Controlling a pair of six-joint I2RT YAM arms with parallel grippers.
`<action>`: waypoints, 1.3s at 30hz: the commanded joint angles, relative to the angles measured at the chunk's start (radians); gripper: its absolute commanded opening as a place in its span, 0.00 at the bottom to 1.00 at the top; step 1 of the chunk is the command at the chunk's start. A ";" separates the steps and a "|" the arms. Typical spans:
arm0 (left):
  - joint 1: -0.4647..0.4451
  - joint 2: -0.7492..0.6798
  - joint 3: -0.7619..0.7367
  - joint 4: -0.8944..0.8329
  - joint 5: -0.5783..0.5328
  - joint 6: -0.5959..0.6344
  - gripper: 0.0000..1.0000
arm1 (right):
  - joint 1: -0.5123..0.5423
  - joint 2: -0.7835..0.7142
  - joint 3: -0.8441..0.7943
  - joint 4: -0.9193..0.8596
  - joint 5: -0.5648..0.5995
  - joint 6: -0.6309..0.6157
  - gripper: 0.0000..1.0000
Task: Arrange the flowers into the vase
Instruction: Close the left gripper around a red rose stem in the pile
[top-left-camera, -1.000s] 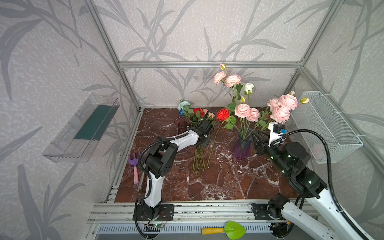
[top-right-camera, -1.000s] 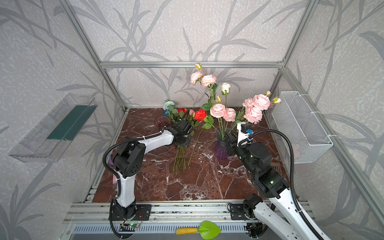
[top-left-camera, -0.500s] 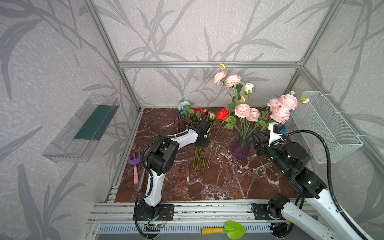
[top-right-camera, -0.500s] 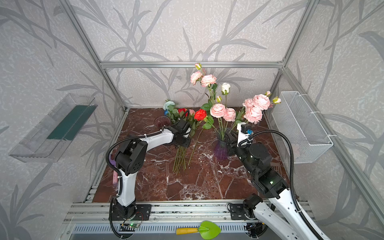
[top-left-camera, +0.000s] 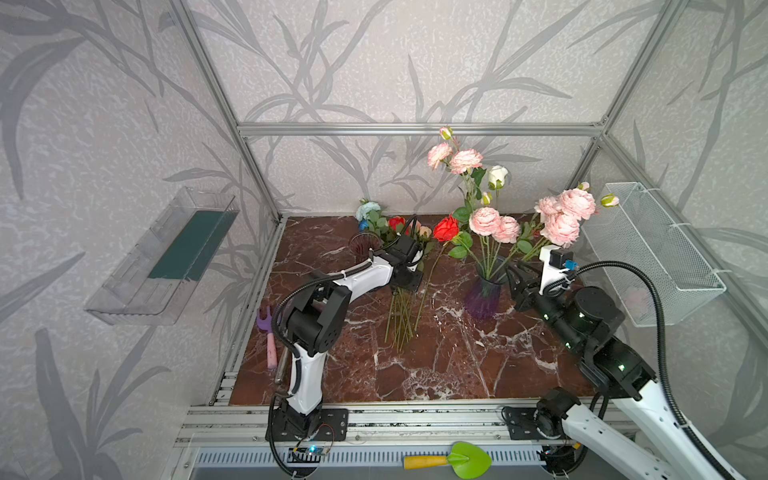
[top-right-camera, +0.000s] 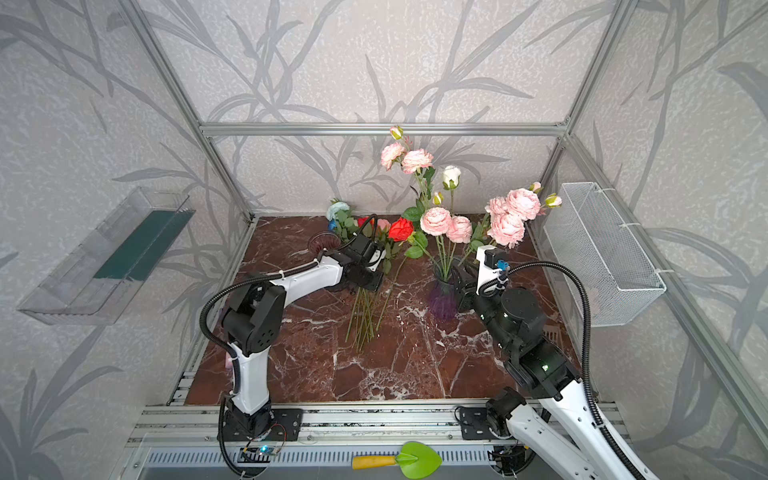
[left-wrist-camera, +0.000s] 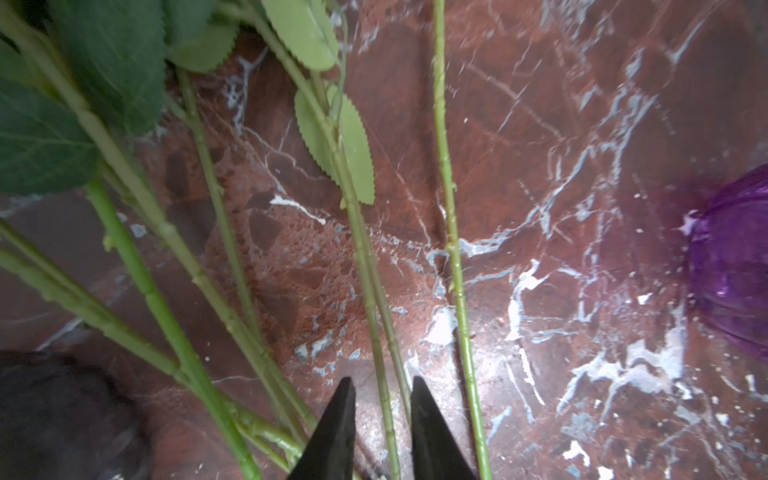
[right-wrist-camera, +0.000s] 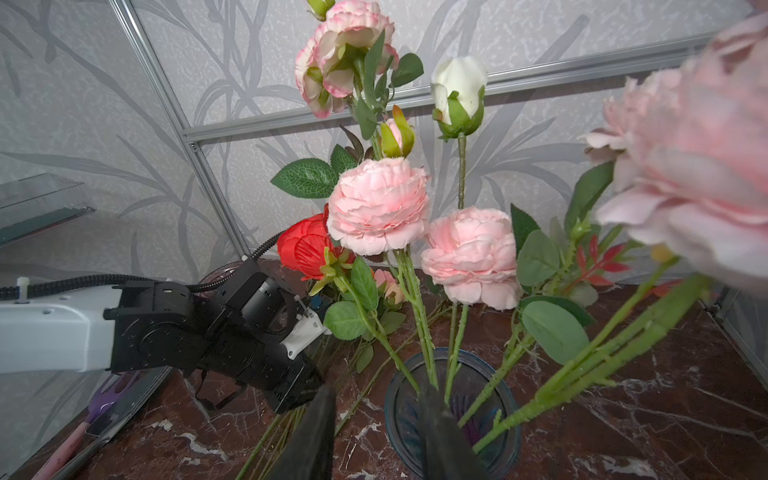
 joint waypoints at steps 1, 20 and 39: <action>-0.003 -0.020 -0.006 -0.001 0.015 0.012 0.27 | 0.000 -0.006 -0.011 0.026 0.008 0.006 0.35; -0.003 0.080 0.024 -0.030 -0.001 0.021 0.20 | 0.000 -0.015 -0.016 0.028 0.003 0.011 0.35; -0.005 -0.060 -0.010 0.009 0.048 -0.041 0.00 | 0.001 -0.026 -0.020 0.029 0.011 0.011 0.35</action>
